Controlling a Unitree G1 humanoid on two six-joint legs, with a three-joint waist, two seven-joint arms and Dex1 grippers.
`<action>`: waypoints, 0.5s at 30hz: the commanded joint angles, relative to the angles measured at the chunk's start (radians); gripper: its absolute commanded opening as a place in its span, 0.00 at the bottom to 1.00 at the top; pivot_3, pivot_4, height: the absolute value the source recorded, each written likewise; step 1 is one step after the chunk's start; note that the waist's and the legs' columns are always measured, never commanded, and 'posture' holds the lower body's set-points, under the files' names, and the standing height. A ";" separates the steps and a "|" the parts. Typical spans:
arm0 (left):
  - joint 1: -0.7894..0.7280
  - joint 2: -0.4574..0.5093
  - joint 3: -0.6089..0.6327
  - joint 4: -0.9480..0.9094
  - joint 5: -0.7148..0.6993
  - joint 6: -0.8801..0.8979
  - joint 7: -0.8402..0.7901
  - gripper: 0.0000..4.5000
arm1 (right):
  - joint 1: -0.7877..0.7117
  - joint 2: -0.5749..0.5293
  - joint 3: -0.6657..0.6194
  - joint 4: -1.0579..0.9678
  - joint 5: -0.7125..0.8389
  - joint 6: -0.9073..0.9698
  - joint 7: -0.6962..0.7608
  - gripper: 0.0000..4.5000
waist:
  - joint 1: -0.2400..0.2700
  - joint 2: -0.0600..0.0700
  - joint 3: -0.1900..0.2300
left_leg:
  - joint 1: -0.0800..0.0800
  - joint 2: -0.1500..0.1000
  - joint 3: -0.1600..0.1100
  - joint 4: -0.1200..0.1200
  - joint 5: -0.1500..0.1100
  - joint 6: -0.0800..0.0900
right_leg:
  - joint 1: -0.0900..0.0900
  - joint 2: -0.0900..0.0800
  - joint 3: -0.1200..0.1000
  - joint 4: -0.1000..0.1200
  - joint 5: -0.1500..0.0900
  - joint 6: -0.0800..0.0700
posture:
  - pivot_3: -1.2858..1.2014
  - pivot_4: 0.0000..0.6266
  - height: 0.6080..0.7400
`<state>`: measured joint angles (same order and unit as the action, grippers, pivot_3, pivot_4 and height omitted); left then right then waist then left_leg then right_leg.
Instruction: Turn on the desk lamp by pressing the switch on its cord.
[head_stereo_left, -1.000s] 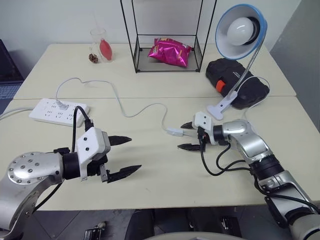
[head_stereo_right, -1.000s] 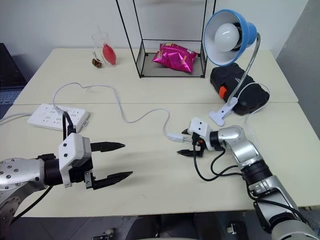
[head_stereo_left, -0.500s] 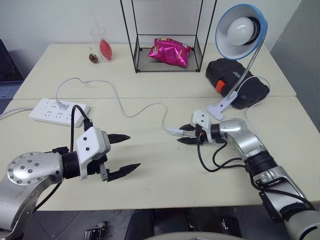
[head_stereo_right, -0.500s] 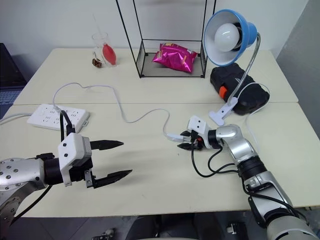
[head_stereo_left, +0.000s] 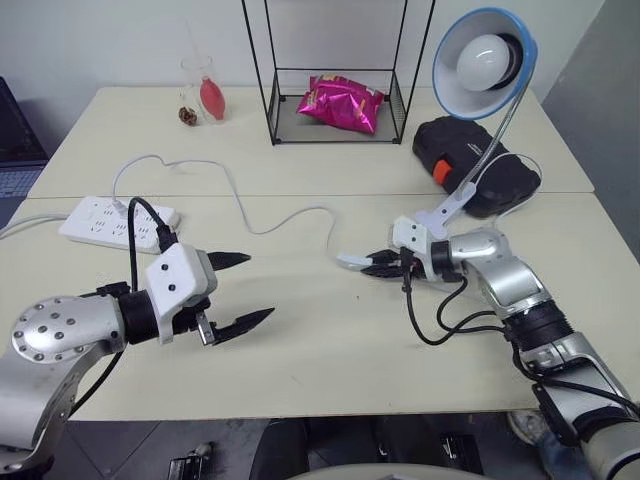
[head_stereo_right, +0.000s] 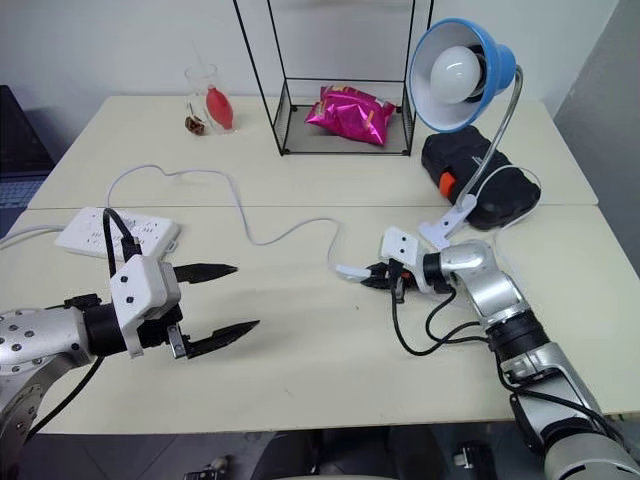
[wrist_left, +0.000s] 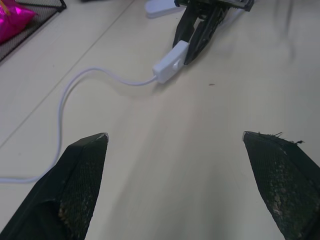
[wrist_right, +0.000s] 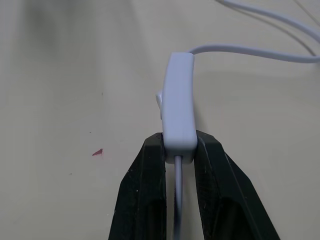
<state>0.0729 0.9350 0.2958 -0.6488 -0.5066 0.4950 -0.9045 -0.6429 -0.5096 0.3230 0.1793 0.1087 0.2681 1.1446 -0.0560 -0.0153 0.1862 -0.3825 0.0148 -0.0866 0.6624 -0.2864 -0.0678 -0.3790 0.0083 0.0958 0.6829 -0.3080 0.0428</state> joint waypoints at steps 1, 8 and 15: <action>-0.064 -0.017 -0.014 -0.010 -0.028 -0.001 0.016 1.00 | 0.020 -0.032 -0.033 -0.173 0.046 0.091 0.012 0.09 | 0.001 0.000 0.000 | 0.000 0.000 0.000 0.000 0.000 0.000 | 0.000 0.000 0.000 0.000 0.000 0.000 | 0.52 0.24 1.00; -0.184 -0.007 -0.103 -0.017 -0.060 0.034 -0.019 1.00 | 0.042 -0.044 -0.033 -0.335 0.067 0.232 -0.030 0.09 | 0.000 0.000 0.000 | 0.000 -0.001 0.000 0.000 0.000 0.000 | 0.000 0.000 0.000 0.000 0.000 0.000 | 0.52 0.24 1.00; -0.250 -0.034 -0.235 0.050 0.034 -0.009 -0.016 1.00 | 0.053 -0.036 -0.034 -0.414 0.101 0.341 -0.064 0.09 | 0.000 0.000 0.000 | 0.000 -0.002 0.000 0.000 0.000 0.000 | 0.000 0.003 0.000 0.000 0.000 0.000 | 0.52 0.24 1.00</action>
<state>-0.1698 0.9064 0.0869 -0.6105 -0.5084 0.5175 -0.9255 -0.5933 -0.5442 0.3120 -0.1791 0.1801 0.5771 1.0877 -0.0559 -0.0154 0.1862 -0.3828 0.0134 -0.0867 0.6624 -0.2864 -0.0677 -0.3792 0.0112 0.0956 0.6831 -0.3080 0.0429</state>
